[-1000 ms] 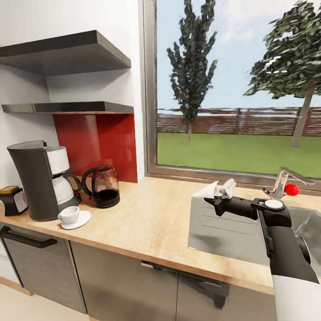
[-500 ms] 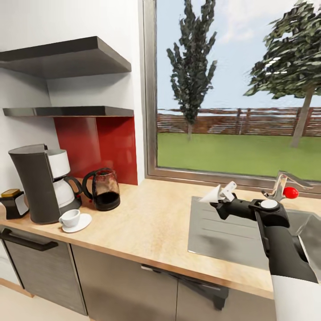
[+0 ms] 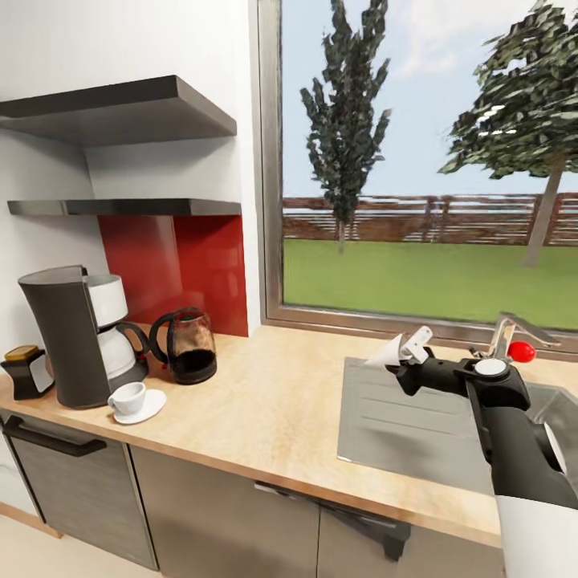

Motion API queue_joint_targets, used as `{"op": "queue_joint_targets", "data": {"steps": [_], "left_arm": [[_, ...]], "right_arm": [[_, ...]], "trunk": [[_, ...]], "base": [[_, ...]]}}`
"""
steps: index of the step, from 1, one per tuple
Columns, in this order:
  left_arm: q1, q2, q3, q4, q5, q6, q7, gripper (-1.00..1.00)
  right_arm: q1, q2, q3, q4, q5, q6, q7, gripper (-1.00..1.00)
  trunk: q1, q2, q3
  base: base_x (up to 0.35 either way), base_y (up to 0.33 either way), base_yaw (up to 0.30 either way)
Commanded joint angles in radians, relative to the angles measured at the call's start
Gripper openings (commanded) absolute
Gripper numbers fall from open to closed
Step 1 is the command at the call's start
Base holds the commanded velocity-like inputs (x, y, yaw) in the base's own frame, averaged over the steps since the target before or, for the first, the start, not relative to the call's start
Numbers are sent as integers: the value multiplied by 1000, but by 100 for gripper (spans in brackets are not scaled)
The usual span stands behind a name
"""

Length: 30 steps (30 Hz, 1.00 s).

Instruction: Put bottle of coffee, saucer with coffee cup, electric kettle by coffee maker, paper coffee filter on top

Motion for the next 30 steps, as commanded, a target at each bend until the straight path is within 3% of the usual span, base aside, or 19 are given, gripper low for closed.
{"op": "queue_joint_targets", "data": {"steps": [1, 11, 18, 23, 30], "left_arm": [[0, -1, -8, 3, 9, -5, 0, 100], [-1, -1, -8, 3, 9, -5, 0, 100], [0, -1, -8, 3, 9, -5, 0, 100], [-1, -1, -8, 3, 9, -5, -1, 100], [0, -1, -8, 3, 9, -5, -2, 100]], "right_arm": [[-1, -24, 0, -1, 2, 11, 9, -100], [-3, -116, -2, 0, 1, -2, 89, -100], [-27, -122, -4, 1, -1, 3, 101, -100], [-57, -119, -5, 4, 0, 8, 191, -100], [-71, -121, 9, 5, 0, 3, 232, -100]], "trunk": [[-4, 6, 2], [-42, 76, 33], [-69, 125, 55], [-88, 160, 71], [-115, 209, 93]], "base": [[0, 0, 0], [0, 0, 0], [0, 0, 0], [0, 0, 0], [0, 0, 0]]}}
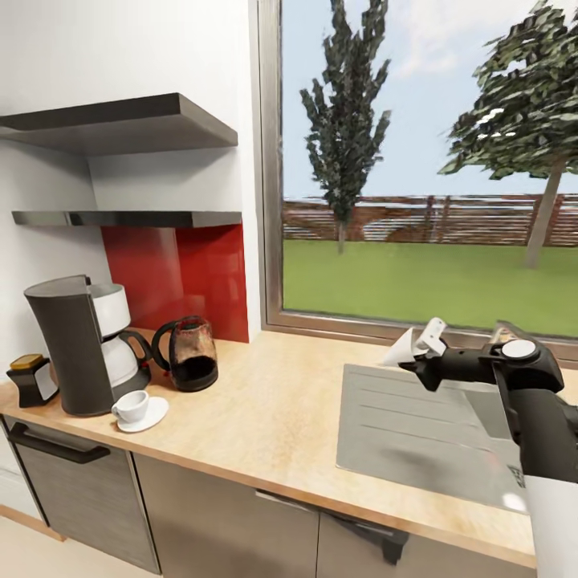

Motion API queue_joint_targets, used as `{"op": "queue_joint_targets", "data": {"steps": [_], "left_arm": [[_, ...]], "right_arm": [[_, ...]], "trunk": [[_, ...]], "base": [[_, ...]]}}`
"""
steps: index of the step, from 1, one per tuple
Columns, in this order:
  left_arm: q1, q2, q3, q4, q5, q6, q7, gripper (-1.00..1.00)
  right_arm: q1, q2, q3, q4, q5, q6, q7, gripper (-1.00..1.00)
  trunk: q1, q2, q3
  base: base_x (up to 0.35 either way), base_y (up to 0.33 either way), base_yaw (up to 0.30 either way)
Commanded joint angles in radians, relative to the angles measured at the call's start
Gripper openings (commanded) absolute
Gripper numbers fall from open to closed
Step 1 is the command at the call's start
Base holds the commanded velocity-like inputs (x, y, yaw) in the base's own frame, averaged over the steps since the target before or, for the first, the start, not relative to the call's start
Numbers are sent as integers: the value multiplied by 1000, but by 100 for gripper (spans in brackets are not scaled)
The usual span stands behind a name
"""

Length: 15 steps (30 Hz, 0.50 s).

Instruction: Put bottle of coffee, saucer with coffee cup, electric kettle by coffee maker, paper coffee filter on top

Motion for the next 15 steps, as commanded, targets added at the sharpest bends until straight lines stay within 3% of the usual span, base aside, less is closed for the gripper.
{"op": "queue_joint_targets", "data": {"steps": [1, 15], "left_arm": [[-1, -1, -8, 3, 9, -5, 0, 100], [-1, -1, -8, 3, 9, -3, -1, 100]], "right_arm": [[-1, 0, 5, -1, 4, 13, 15, -100], [-2, 13, 21, 4, 4, 17, 18, -100]], "trunk": [[-4, 6, 2], [-57, 104, 45]], "base": [[0, 0, 0], [0, 0, 0]]}}
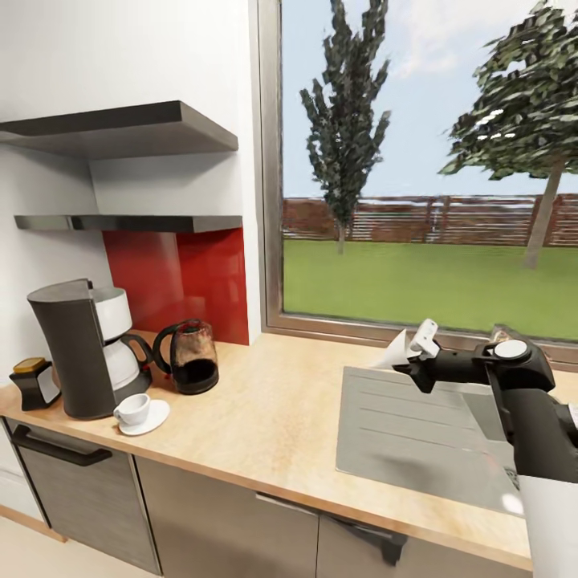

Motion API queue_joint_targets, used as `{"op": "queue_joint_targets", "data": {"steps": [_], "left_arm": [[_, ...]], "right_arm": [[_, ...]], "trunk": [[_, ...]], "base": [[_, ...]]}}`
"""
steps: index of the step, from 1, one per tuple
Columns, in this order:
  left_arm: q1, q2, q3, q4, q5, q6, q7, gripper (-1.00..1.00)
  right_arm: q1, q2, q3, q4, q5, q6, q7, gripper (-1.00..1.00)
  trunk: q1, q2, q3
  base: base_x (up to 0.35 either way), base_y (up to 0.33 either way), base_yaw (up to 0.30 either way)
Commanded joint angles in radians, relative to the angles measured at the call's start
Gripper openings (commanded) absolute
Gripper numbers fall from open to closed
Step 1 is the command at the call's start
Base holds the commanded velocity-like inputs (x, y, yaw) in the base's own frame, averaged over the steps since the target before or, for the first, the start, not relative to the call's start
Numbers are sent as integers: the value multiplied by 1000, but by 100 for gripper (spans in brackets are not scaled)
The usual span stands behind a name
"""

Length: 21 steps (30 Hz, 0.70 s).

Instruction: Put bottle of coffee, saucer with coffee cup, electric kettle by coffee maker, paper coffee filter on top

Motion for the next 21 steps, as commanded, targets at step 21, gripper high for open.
{"op": "queue_joint_targets", "data": {"steps": [21], "left_arm": [[-1, -1, -8, 5, 8, -5, -42, 100]], "right_arm": [[-1, -9, 100, 4, 146, 4, 7, -100]], "trunk": [[-80, 146, 64]], "base": [[0, 0, 0]]}}
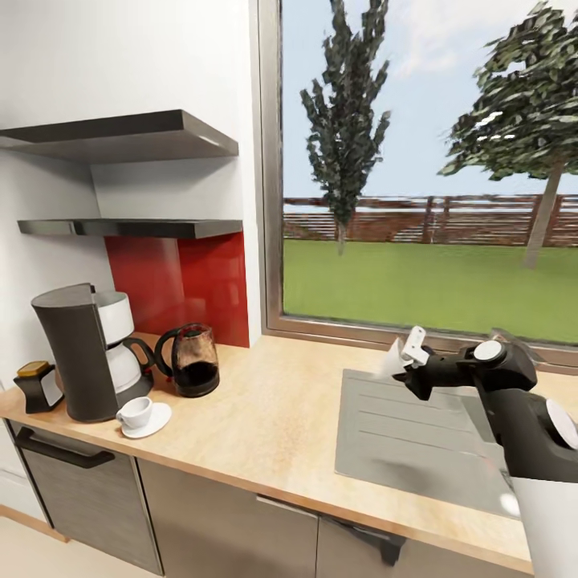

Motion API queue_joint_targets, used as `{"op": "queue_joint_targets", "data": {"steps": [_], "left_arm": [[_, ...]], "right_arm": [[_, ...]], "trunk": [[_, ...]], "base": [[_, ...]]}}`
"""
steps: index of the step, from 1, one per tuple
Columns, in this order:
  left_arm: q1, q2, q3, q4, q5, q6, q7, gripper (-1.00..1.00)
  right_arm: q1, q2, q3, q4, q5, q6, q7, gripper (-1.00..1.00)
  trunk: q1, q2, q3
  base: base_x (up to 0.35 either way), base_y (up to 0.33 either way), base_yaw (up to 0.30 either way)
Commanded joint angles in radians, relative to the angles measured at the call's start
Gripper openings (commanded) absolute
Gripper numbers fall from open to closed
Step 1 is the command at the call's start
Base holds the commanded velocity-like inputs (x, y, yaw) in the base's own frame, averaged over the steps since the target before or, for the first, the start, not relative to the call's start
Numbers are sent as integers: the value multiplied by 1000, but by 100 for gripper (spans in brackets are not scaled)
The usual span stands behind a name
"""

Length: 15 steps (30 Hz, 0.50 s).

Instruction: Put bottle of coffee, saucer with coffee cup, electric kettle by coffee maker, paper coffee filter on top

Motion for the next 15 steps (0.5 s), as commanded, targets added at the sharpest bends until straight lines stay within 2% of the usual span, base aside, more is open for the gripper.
{"op": "queue_joint_targets", "data": {"steps": [1, 2, 5, 7, 10, 15], "left_arm": [[0, -1, -8, 3, 8, -5, 0, 100], [0, -1, -8, 3, 8, -5, 0, 100], [-1, -1, -8, 3, 9, -5, 0, 100], [0, -1, -8, 3, 8, -5, 0, 100], [0, -1, -8, 3, 8, -5, 0, 100], [0, -1, -8, 3, 8, -4, 0, 100]], "right_arm": [[0, -1, 0, -1, 9, 12, 6, -100], [0, -2, 1, -1, 19, 7, 6, -100], [0, -3, 0, -1, 93, -29, 8, -100], [0, -3, 0, -2, 118, -38, 10, -100], [0, -2, 1, -3, 135, -44, 13, -100], [0, -2, 1, -6, 140, -44, 13, -100]], "trunk": [[-4, 7, 3], [-7, 14, 6], [-19, 35, 15], [-27, 49, 22], [-38, 70, 31], [-57, 105, 47]], "base": [[0, 0, 0], [0, 0, 0], [0, 0, 0], [0, 0, 0], [0, 0, 0], [0, 0, 0]]}}
